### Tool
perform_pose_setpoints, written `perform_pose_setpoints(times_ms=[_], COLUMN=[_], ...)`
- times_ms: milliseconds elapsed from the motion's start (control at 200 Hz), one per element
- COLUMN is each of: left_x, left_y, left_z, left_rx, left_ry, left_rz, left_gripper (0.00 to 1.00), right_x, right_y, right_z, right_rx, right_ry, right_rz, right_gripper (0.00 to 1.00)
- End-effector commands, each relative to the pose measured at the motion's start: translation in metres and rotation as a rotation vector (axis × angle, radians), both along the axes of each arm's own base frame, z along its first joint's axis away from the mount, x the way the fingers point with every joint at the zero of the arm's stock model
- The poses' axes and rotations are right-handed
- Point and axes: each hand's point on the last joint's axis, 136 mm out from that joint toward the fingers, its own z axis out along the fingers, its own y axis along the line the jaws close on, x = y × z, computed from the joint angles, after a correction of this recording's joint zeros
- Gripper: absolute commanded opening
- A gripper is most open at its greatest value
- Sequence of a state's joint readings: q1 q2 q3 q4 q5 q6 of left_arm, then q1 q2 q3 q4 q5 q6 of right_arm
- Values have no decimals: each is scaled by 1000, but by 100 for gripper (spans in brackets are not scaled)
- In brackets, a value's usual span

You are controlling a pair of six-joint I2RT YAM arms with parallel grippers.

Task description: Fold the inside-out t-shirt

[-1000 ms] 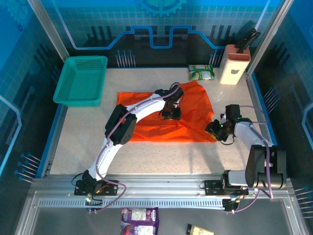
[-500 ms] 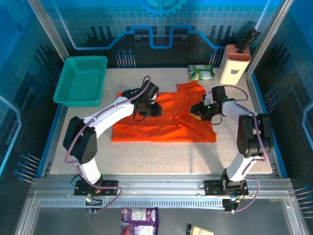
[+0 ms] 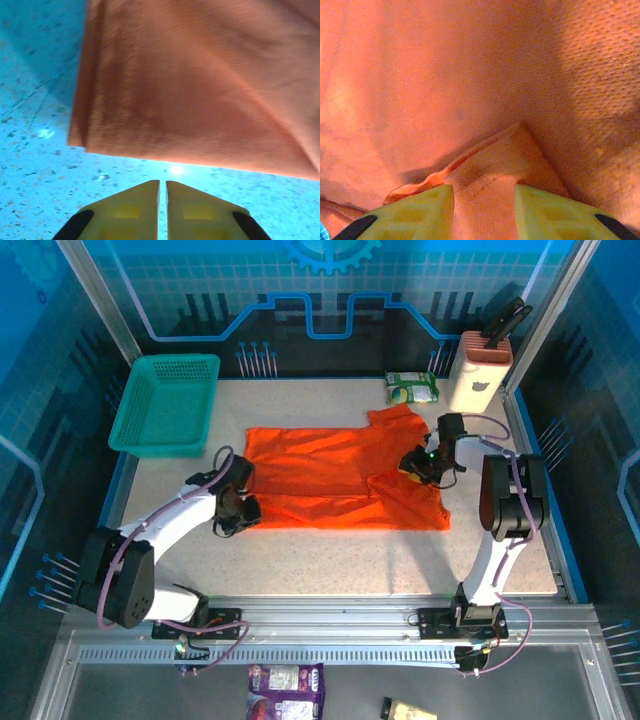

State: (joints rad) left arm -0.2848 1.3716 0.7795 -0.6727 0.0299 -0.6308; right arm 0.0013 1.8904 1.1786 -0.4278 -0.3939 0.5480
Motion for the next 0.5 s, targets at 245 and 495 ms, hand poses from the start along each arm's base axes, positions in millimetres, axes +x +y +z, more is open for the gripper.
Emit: perform_pose_setpoints(times_ms=[245,495], left_x=[-4,-12], left_y=[22,34], left_z=[-23,-38], left_rx=[15,43], left_ry=[53,112], left_rz=[70,92], left_gripper=[9,6], right_x=[-50,-73], right_y=[110,143], right_z=[50,19], right_rx=[-151,-341], right_ry=[-138,-110], right_rz=[673,1014], right_gripper=[36,35])
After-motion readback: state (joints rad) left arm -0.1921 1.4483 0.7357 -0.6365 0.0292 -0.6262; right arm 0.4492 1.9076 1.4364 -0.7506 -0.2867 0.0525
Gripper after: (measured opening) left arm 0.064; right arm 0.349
